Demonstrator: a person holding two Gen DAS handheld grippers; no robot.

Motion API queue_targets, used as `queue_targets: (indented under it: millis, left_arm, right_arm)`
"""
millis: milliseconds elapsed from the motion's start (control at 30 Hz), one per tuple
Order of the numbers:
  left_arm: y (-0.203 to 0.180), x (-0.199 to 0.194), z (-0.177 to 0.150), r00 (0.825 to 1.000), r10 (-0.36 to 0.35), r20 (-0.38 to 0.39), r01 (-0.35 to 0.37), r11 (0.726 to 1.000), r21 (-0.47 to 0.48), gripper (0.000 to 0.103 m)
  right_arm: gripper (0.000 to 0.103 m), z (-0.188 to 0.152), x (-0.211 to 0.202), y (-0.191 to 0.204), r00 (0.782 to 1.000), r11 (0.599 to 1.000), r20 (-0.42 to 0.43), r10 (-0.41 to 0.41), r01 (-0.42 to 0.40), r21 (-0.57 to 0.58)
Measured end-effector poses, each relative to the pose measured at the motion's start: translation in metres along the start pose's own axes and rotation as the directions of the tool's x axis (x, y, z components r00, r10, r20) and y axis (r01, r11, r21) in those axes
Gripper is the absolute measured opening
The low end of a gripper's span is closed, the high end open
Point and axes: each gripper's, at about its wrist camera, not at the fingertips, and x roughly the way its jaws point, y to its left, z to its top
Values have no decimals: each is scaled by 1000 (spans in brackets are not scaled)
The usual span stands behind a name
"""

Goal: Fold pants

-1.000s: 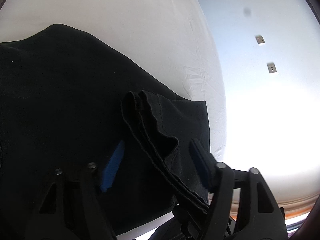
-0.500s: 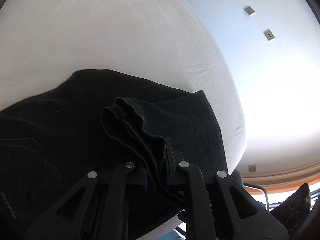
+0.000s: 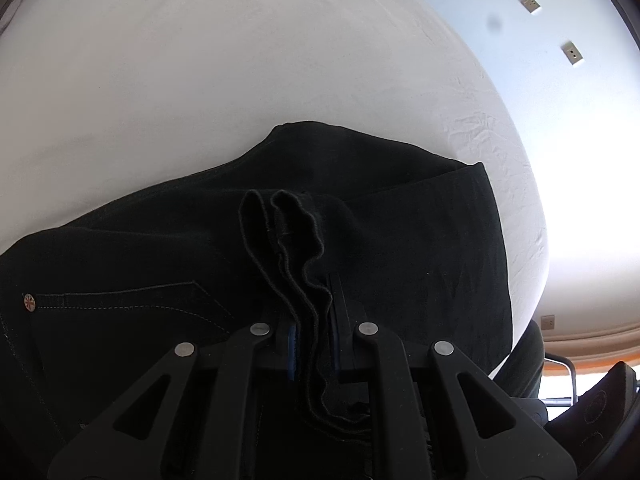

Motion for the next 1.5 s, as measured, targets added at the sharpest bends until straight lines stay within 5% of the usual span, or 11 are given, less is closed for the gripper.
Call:
queue_targets:
  millis: [133,267,367,500,733,967,1033,1100,1200,1333,1500]
  left_arm:
    - [10,-4,0,1000,19,3,-19,1000,6,13]
    - [20,-24,-4,998,66,1,-66,997,27,21]
    - [26,-36,-7,978,204,35,-206,977,51,55]
    - [38,-70,-23,962,251,109,-255,967,22,55]
    - [-40,-63,-27,973,71,220,-87,994,67,55]
    - [-95,26,-52,992,80,99,-91,990,106,55]
    - [-93,32,-60,992,86,98,-95,991,97,55]
    - [-91,34,-65,992,69,108,-78,993,85,55]
    - [-89,34,-68,992,35,118,-42,997,62,55]
    - [-83,26,-78,988,6,154,-14,999,47,55]
    - [-77,18,-88,982,-18,189,15,1000,14,55]
  right_arm:
    - [14,-4,13,1,999,1000,-33,-2,3,9]
    - [39,-9,20,-1,993,996,-88,76,-71,55]
    - [67,-17,7,1,984,987,-88,153,-148,61]
    - [67,-19,-29,-11,957,955,-55,286,-279,102]
    - [67,3,-84,-129,882,837,138,450,-470,280]
    - [67,43,-42,-231,792,664,200,576,-597,450]
    - [67,54,-21,-254,798,644,190,571,-580,500]
    - [66,51,2,-272,776,598,170,608,-588,545]
    - [53,38,15,-283,785,604,137,604,-564,563]
    - [58,1,-10,-267,753,598,115,647,-595,537]
    - [58,-47,-40,-234,764,656,15,645,-563,503]
